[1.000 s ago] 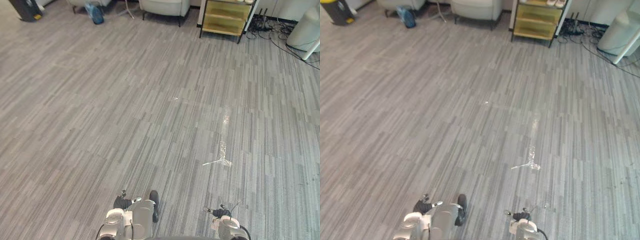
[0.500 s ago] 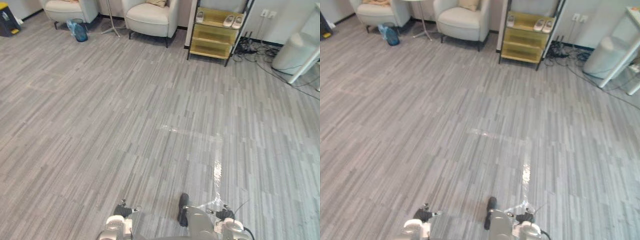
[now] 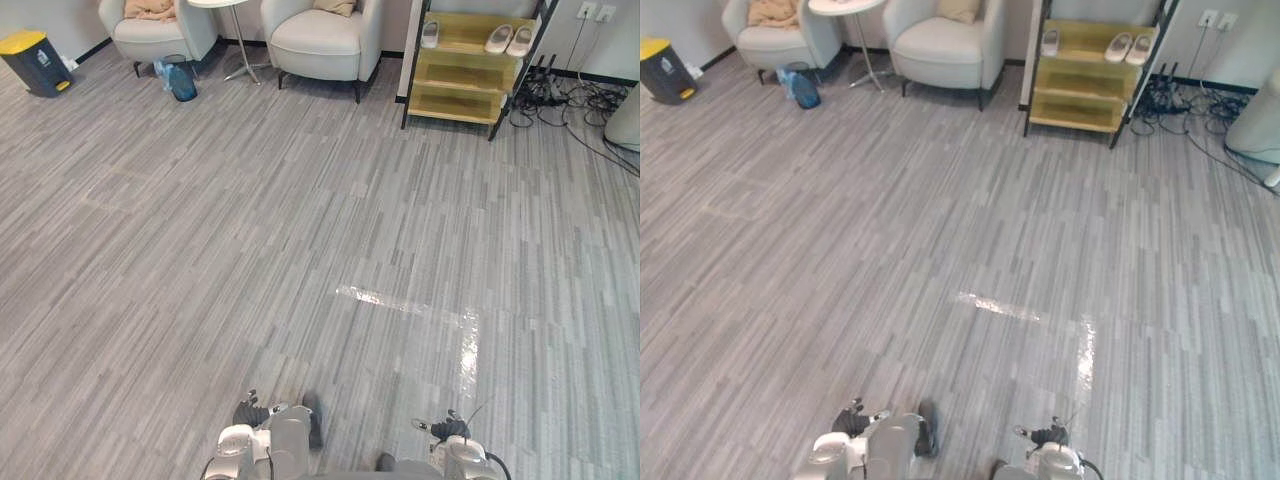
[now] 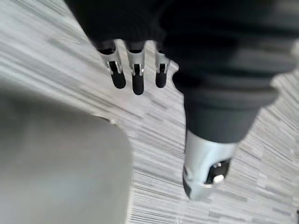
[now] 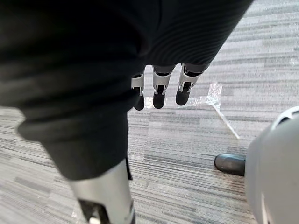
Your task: Pick up cushions and gather them together orderly.
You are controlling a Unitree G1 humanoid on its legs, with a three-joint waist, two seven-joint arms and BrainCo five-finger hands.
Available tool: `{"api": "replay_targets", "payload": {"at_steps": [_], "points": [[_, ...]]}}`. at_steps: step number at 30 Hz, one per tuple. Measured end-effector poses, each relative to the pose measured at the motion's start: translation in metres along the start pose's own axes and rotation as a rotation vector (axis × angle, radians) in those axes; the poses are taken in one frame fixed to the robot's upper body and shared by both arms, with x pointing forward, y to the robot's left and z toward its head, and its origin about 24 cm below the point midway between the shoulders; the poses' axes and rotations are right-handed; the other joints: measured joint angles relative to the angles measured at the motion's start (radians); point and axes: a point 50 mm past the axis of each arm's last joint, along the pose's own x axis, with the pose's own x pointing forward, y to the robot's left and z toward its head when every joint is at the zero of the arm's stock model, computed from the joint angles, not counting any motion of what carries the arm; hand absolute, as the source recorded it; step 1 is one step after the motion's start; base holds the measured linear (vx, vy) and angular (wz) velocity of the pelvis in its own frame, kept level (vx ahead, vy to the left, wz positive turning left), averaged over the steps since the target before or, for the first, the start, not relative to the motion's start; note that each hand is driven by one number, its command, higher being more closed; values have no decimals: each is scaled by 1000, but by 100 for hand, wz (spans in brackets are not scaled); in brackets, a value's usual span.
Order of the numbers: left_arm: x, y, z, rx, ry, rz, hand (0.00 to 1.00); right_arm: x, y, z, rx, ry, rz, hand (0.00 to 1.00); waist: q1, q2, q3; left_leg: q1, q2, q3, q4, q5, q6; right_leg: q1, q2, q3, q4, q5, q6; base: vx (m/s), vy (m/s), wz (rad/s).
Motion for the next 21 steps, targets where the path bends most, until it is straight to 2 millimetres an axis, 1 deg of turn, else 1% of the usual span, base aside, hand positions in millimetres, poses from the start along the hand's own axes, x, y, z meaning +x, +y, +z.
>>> {"api": "replay_targets", "payload": {"at_steps": [1,2,3,4,5,6,7,8,9,10,11,12,13,14,15,16,17,18,19,20,21], "points": [[1,1,0,-3,5,-1,0,0,-2,-2,-6,8,-6,0,0,-5,2,11,0,12,51,-49,16,-26,-22,14,113,-12,20,508,133,-7],[0,1,-1,-3,8,1,0,0,-4,-3,-8,11,-9,0,0,-5,2,26,0,19,58,-68,22,-50,-32,26,186,-15,25,463,162,-23],[0,2,-3,8,16,-1,0,0,-4,-3,-22,11,-8,0,-1,-13,1,81,-9,43,44,-100,30,-141,-74,59,426,-2,50,436,146,-27],[0,2,-5,16,29,-3,0,0,-4,-2,-33,6,-3,0,-4,-17,3,125,-21,50,31,-115,36,-205,-108,60,599,-3,60,419,118,-22],[0,3,-7,24,35,-3,0,1,-4,-1,-28,4,-1,0,-9,-18,3,149,-26,49,23,-121,39,-235,-125,50,669,-8,55,405,65,-4],[0,4,-11,39,52,-3,0,1,-4,3,-32,-10,0,0,-14,-18,3,218,-39,48,-19,-124,41,-278,-144,15,734,-25,36,389,32,7],[-1,5,-12,48,56,0,0,2,-4,4,-36,-13,2,0,-21,-14,5,268,-37,46,-57,-124,41,-297,-144,-32,710,-39,21,378,18,8],[-1,5,-13,48,57,3,0,2,-3,5,-38,-18,4,0,-23,-12,7,290,-36,46,-75,-124,41,-309,-143,-57,685,-44,14,843,-261,30],[-1,10,-15,53,66,17,0,3,-2,14,-35,-40,11,0,-36,-23,16,382,-20,29,-129,-158,-26,-389,-92,-109,213,186,-76,799,-321,20],[-2,4,-16,46,72,5,0,5,-6,17,-45,-46,1,0,-34,4,13,389,6,18,-129,-162,-36,-387,-76,-117,227,186,-78,832,-394,12],[-2,-1,-18,37,77,-6,0,5,-9,17,-52,-46,-7,0,-35,16,5,389,21,18,-131,-158,-44,-385,-62,-119,217,181,-85,297,-189,-20],[-3,-5,-18,32,78,-15,0,6,-11,18,-57,-48,-12,0,-35,23,6,391,31,18,-136,-157,-44,-385,-53,-122,213,174,-95,225,-166,-17],[-2,-6,-17,31,76,-19,0,6,-13,20,-57,-53,-18,0,-33,30,5,383,42,10,-133,-156,-50,-380,-37,-125,206,153,-95,209,-219,4],[-2,-6,-16,31,72,-19,0,7,-14,22,-54,-59,-19,0,-39,42,9,358,75,-25,-41,-191,-100,-348,-9,-144,173,108,-88,139,-170,36],[-1,-5,-12,25,57,-17,0,6,-14,19,-49,-48,-21,0,-41,44,27,298,107,-64,126,-203,-110,-291,6,-180,141,104,-92,144,-204,70],[0,-6,-5,-18,35,-12,0,4,-16,10,-41,-35,-28,0,-31,45,33,190,157,-102,400,-146,-68,-209,44,-212,74,111,-97,79,-115,57],[0,-5,-4,-37,27,-5,0,3,-13,9,-39,-37,-20,0,-16,44,33,147,177,-100,484,-141,-58,-184,53,-212,63,106,-105,125,-134,32],[-1,-3,-3,-46,13,-2,0,2,-12,6,-26,-34,-22,0,1,48,33,97,190,-85,532,-158,-65,-168,59,-211,60,91,-105,147,-92,4],[-1,-4,-2,-43,6,-7,0,1,-12,4,-17,-27,-25,0,2,32,22,64,182,-86,492,-174,-58,-159,59,-212,49,89,-102,218,-53,-10],[-1,-5,0,-41,1,-14,0,2,-12,7,0,-33,-28,0,8,37,18,33,156,-90,351,-176,-60,-151,55,-203,28,92,-96,209,-12,-18],[-1,-6,-1,-43,2,-16,0,2,-11,9,4,-35,-29,0,9,39,18,26,141,-96,288,-174,-62,-150,50,-195,28,93,-94,264,73,-31]]}}
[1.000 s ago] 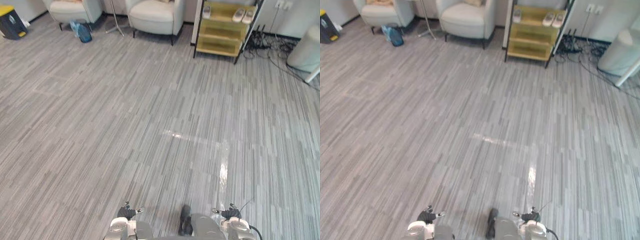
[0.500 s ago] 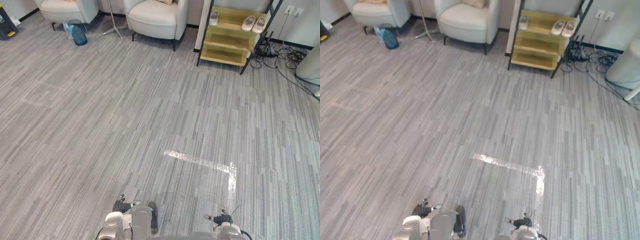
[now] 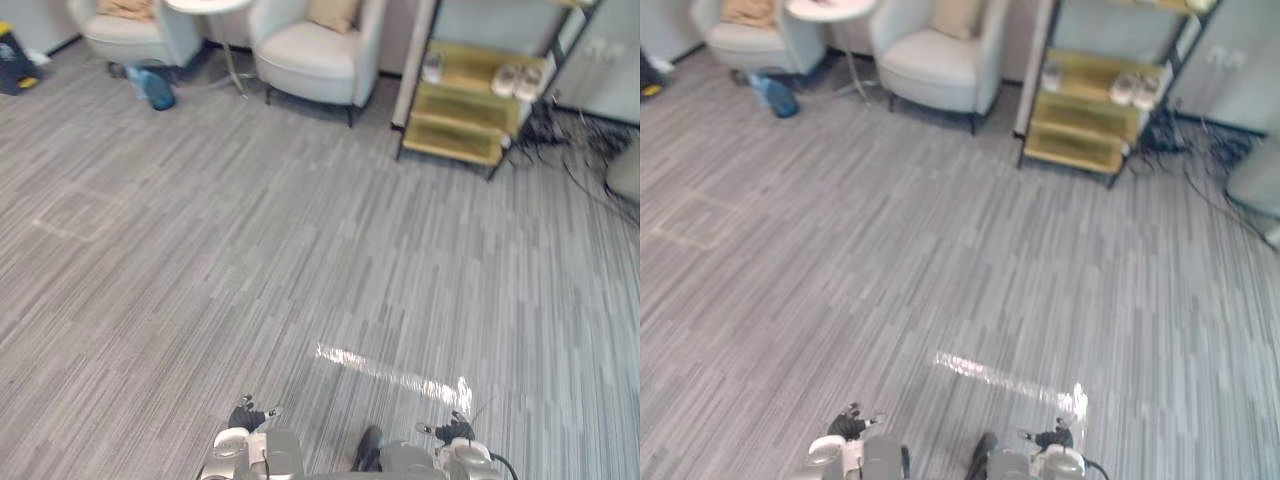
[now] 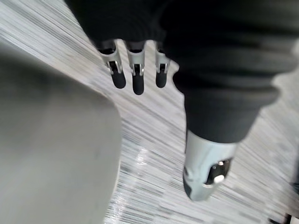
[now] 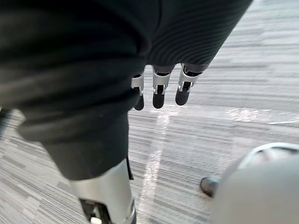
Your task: Pick up cushions and gather them together orderly.
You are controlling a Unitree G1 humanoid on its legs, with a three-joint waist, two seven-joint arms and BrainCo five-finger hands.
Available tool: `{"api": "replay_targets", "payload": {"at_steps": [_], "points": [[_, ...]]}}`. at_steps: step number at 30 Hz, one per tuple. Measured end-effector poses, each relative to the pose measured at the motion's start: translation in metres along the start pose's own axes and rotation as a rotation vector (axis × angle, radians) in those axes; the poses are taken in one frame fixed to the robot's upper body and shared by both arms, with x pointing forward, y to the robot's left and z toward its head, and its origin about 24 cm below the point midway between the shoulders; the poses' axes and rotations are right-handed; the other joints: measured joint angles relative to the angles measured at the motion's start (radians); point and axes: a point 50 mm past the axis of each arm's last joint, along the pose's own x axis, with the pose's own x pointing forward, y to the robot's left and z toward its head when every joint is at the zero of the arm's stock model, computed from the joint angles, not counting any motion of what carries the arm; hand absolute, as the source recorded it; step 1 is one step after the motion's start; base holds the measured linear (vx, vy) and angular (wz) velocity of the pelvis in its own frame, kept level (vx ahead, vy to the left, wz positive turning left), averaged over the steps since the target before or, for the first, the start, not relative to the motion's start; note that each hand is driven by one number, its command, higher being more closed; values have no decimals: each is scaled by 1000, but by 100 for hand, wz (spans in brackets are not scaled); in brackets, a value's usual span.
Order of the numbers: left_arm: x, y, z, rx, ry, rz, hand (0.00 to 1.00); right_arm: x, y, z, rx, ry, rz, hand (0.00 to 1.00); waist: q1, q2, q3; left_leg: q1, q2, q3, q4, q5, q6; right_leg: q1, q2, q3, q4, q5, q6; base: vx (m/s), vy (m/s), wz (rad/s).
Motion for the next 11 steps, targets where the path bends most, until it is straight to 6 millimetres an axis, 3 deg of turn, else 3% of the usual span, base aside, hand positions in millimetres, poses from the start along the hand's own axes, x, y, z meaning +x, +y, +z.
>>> {"api": "replay_targets", "payload": {"at_steps": [1,2,3,6,11], "points": [[0,-2,-1,-2,5,-4,0,0,1,0,2,2,-1,0,1,1,0,-4,-44,-34,-126,16,-7,0,-17,12,5,5,7,288,142,-38],[-1,-4,-3,-6,12,-9,0,0,-4,-5,5,19,-15,0,6,12,-5,23,-89,-101,-297,119,-48,0,-27,35,20,-4,33,285,156,-46],[-1,-4,-5,-10,17,-11,0,0,-6,-8,14,27,-21,0,11,18,-7,44,-100,-107,-317,172,-26,3,-23,61,26,-9,44,274,100,-33],[0,-1,-1,8,8,-5,0,-3,-2,-14,33,52,-15,0,12,-27,-12,78,-140,-75,-350,171,-11,38,-62,85,-13,-12,65,277,56,-4],[0,1,-3,13,14,-4,0,-5,10,-14,74,60,6,0,15,-43,-20,144,-164,-65,-394,170,-10,81,-80,110,-38,-12,67,168,4,-1]]}}
